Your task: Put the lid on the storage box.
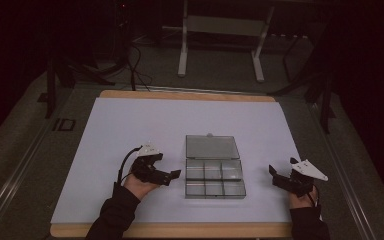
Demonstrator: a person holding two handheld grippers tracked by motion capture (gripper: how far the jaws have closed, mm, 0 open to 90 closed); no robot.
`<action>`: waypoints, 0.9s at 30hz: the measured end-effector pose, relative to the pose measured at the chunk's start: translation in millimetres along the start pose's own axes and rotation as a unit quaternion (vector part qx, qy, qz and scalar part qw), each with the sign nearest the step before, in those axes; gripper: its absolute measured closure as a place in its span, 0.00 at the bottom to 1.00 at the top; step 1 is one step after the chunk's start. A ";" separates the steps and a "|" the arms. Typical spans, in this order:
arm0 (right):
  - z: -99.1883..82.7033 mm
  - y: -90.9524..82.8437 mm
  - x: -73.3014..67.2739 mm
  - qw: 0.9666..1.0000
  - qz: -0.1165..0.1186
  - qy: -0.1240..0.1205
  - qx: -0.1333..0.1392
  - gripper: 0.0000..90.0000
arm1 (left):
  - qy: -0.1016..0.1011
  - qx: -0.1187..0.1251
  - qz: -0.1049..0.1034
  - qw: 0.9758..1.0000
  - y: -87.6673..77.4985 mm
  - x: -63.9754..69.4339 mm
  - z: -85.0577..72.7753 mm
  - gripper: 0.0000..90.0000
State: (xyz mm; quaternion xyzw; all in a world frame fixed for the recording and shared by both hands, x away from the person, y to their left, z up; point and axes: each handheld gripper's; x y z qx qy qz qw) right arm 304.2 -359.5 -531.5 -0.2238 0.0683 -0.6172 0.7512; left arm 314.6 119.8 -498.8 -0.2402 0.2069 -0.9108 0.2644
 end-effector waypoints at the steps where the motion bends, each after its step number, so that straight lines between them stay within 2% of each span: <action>1: 0.0 0.0 0.1 1.000 0.000 0.000 0.000 0.15 | 0.000 0.001 -0.001 1.000 2.4 -0.5 3.3 0.03; 6: 0.1 0.1 -0.1 1.000 0.000 0.000 -0.001 0.15 | 0.000 -0.007 -0.006 1.000 12.3 -2.4 14.6 0.03; 9: 0.1 0.2 -0.3 1.000 0.001 -0.001 -0.002 0.15 | 0.004 -0.019 -0.003 1.000 18.4 -3.0 21.0 0.03; 12: 0.0 0.0 -0.7 1.000 0.000 -0.002 -0.001 0.15 | 0.000 -0.021 0.003 1.000 22.7 -5.3 28.0 0.03; 18: 0.1 0.0 -0.9 1.000 0.000 -0.002 -0.003 0.15 | -0.015 -0.004 0.001 1.000 27.2 -9.7 44.7 0.03; 25: 0.2 0.7 -1.1 1.000 0.000 -0.006 -0.005 0.15 | -0.039 0.001 0.000 0.999 40.4 -17.8 59.1 0.03; 27: 0.2 0.6 -1.3 1.000 0.000 -0.007 -0.004 0.15 | -0.046 -0.007 0.000 0.999 46.0 -21.1 61.4 0.03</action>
Point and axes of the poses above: each handheld gripper's, and its own axes: y roughly forward along the jaws, z roughly out of its top, x roughly to its right, and after that the axes turned 7 degrees about -z, right-handed
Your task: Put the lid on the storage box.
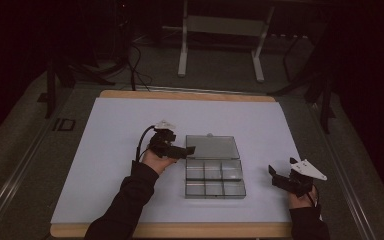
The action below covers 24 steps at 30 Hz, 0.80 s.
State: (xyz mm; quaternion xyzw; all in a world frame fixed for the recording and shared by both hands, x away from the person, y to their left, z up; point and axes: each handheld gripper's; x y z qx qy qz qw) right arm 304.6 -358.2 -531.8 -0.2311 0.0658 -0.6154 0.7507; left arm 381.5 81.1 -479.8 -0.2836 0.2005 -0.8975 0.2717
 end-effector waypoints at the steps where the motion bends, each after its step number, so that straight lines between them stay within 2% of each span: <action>1: 0.0 -0.1 0.0 1.000 0.000 0.000 0.000 0.15 | -0.008 -0.004 0.000 1.000 3.1 -1.8 1.2 0.03; 7: -0.1 -0.1 0.1 1.000 0.002 0.000 0.001 0.15 | -0.037 -0.023 -0.008 0.999 21.4 -7.5 7.0 0.03; 10: 0.0 -0.1 -0.4 1.000 0.002 -0.002 0.000 0.15 | -0.039 -0.038 0.001 0.999 31.0 -8.8 7.1 0.03; 11: 0.0 0.0 -0.5 1.000 0.002 -0.003 0.000 0.15 | -0.038 -0.039 0.009 0.999 33.1 -9.5 6.5 0.03; 13: 0.0 0.0 -0.5 1.000 0.002 -0.003 0.000 0.15 | -0.040 -0.039 0.010 0.998 35.1 -10.8 5.9 0.03; 15: 0.1 0.1 -0.9 1.000 0.001 -0.004 -0.001 0.15 | -0.059 -0.044 0.007 0.997 40.7 -16.5 3.1 0.03; 18: 0.2 0.3 -1.2 1.000 0.002 -0.007 -0.002 0.15 | -0.070 -0.059 0.008 0.996 46.8 -18.7 0.4 0.03; 24: 0.2 0.4 -1.5 1.000 0.002 -0.009 -0.001 0.15 | -0.092 -0.064 0.006 0.994 51.3 -22.4 -3.6 0.06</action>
Point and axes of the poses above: each handheld gripper's, and its own axes: y roughly forward along the jaws, z roughly out of its top, x roughly to its right, and after that the axes turned 7 degrees about -z, right-handed
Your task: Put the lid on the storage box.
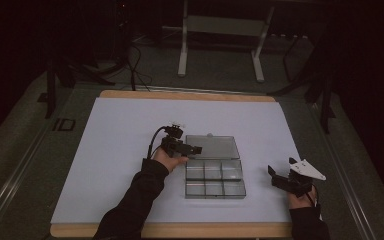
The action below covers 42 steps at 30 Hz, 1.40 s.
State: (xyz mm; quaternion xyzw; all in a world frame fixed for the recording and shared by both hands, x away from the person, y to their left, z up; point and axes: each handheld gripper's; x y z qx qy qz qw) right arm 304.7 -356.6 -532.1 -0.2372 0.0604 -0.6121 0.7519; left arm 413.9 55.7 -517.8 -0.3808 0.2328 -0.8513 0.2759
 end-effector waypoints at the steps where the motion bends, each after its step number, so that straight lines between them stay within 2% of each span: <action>1: 0.0 0.0 0.0 1.000 0.000 0.000 0.000 0.15 | -0.006 0.002 -0.005 1.000 0.8 -1.6 -1.2 0.07; 4: 0.0 0.0 -0.4 1.000 0.000 -0.001 -0.001 0.15 | -0.015 0.005 -0.012 1.000 3.0 -3.5 -3.9 0.10; 10: 0.1 0.1 -1.1 1.000 -0.002 -0.004 -0.001 0.15 | -0.014 0.004 -0.030 0.999 7.4 -5.7 -8.5 0.18; 13: 0.1 0.0 -1.0 1.000 -0.002 -0.003 -0.001 0.15 | -0.020 0.004 -0.038 0.999 6.8 -7.0 -8.7 0.22; 15: 0.1 0.1 -1.1 1.000 -0.002 -0.005 -0.001 0.15 | -0.014 0.003 -0.037 0.999 6.3 -6.9 -9.5 0.25; 17: 0.0 0.1 -1.4 1.000 -0.002 -0.005 0.000 0.15 | -0.021 0.002 -0.051 0.998 5.3 -9.2 -10.0 0.27; 19: 0.1 0.1 -1.7 1.000 -0.003 -0.006 -0.001 0.15 | -0.034 0.002 -0.075 0.997 4.8 -12.5 -11.2 0.34; 20: 0.2 0.0 -1.9 1.000 -0.004 -0.008 -0.002 0.15 | -0.036 0.006 -0.080 0.996 4.6 -13.4 -12.0 0.37; 23: 0.3 0.1 -2.8 1.000 -0.005 -0.009 -0.003 0.15 | -0.028 0.014 -0.089 0.995 2.6 -14.3 -13.3 0.42; 27: 0.6 0.6 -2.9 1.000 -0.007 -0.012 -0.004 0.15 | -0.004 0.034 -0.085 0.996 -6.5 -13.7 -13.0 0.55; 32: 1.7 2.5 -5.4 1.000 -0.009 -0.025 -0.015 0.15 | 0.008 0.055 -0.091 0.994 -15.7 -13.3 -13.1 0.68; 37: 2.8 4.1 -5.1 0.999 -0.008 -0.025 -0.024 0.15 | 0.022 0.060 -0.091 0.994 -19.3 -11.8 -12.7 0.74; 42: 8.4 5.0 -7.4 0.999 0.013 -0.035 -0.033 0.16 | 0.042 0.068 -0.096 0.992 -26.8 -8.9 -12.2 0.81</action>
Point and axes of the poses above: each handheld gripper's, and its own axes: y roughly forward along the jaws, z roughly out of its top, x roughly to its right, and after that the axes turned 7 degrees about -z, right-handed
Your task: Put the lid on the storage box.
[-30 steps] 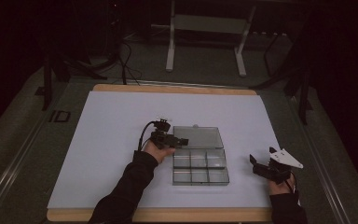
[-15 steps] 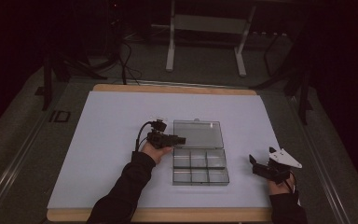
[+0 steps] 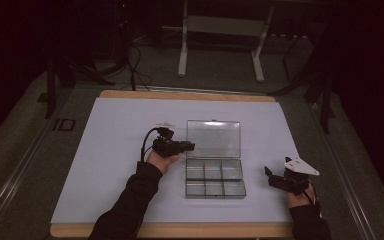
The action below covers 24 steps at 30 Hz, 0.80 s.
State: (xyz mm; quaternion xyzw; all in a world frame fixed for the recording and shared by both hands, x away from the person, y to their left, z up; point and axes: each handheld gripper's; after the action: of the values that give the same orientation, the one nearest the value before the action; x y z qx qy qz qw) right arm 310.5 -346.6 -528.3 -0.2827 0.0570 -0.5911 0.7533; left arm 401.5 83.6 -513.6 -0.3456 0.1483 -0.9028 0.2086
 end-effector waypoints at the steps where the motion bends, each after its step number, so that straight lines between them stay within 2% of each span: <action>1: 0.0 0.0 0.0 1.000 0.000 0.000 0.000 0.16 | 0.000 0.000 0.000 1.000 0.0 0.0 0.0 0.82; 2: 1.5 -0.7 -0.3 1.000 0.003 0.002 0.000 0.16 | 0.009 0.002 -0.001 1.000 -2.3 2.1 0.4 0.82; 3: 8.3 -3.5 -1.2 1.000 0.022 0.009 0.011 0.16 | 0.013 0.002 -0.002 1.000 -2.8 2.7 0.5 0.84; 8: 26.4 -8.7 -7.2 0.999 0.040 0.002 0.033 0.16 | 0.037 0.004 -0.006 0.999 -6.8 5.6 -0.4 0.87; 15: 51.6 -0.7 -22.4 0.997 0.075 -0.013 0.033 0.14 | 0.059 0.014 -0.014 0.998 -8.8 5.6 -3.5 0.89; 17: 59.7 3.7 -26.2 0.994 0.107 -0.007 0.022 0.15 | 0.062 0.017 -0.020 0.998 -9.5 4.8 -4.6 0.89; 18: 63.8 5.9 -28.9 0.993 0.115 -0.008 0.014 0.16 | 0.062 0.019 -0.020 0.998 -9.6 4.6 -4.9 0.89; 20: 69.6 9.2 -33.9 0.993 0.119 -0.009 0.017 0.16 | 0.065 0.021 -0.022 0.997 -9.9 4.7 -5.3 0.89; 24: 81.8 19.4 -42.7 0.991 0.130 0.020 0.028 0.15 | 0.073 0.022 -0.019 0.997 -10.2 6.0 -5.5 0.90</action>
State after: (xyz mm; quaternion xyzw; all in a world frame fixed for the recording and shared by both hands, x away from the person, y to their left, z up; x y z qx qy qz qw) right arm 348.9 -275.1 -480.3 -0.2396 0.0917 -0.4948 0.8303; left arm 390.9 90.3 -509.9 -0.2765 0.1364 -0.9327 0.1872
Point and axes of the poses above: each handheld gripper's, and its own axes: y roughly forward along the jaws, z roughly out of its top, x roughly to its right, and after that the axes turned 7 degrees about -z, right-handed
